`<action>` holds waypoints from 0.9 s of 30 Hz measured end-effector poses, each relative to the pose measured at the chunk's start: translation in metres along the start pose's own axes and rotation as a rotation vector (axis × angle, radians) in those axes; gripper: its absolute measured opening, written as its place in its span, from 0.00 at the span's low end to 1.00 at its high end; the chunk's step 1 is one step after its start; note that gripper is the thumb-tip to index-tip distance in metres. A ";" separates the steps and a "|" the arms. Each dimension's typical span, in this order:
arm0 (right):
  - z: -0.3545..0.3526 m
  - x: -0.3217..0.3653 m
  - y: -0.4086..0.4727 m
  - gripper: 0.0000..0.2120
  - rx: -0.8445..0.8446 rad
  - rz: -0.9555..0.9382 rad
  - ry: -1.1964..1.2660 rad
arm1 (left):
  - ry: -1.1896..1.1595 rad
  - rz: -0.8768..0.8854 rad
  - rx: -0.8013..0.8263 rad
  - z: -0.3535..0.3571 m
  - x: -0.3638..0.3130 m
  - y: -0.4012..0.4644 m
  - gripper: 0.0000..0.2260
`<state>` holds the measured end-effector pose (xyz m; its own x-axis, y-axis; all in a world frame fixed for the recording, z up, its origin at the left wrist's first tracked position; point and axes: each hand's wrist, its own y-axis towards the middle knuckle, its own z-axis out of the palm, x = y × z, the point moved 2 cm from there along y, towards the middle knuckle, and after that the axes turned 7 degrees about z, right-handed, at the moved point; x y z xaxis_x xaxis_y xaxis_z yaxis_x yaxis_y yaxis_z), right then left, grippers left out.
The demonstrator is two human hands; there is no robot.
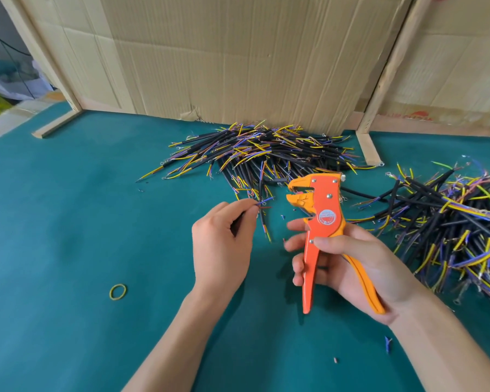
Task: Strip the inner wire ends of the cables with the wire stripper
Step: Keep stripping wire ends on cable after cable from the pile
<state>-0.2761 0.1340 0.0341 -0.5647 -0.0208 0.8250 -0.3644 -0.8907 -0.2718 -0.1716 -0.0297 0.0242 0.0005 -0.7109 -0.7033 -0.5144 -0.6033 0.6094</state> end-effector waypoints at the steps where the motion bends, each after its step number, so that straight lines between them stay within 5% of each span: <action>1: 0.001 -0.002 0.000 0.23 0.014 0.030 -0.003 | 0.021 0.019 -0.023 -0.001 -0.001 0.000 0.06; 23: 0.008 -0.005 -0.001 0.17 0.073 0.075 -0.016 | 0.145 0.195 -0.009 -0.001 -0.004 -0.003 0.07; 27: 0.007 -0.002 -0.003 0.24 0.124 0.085 -0.049 | 0.124 0.188 -0.012 -0.001 -0.003 -0.003 0.07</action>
<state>-0.2690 0.1333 0.0367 -0.5522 -0.1182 0.8253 -0.2207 -0.9339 -0.2814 -0.1692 -0.0259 0.0253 0.0114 -0.8500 -0.5266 -0.5050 -0.4594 0.7307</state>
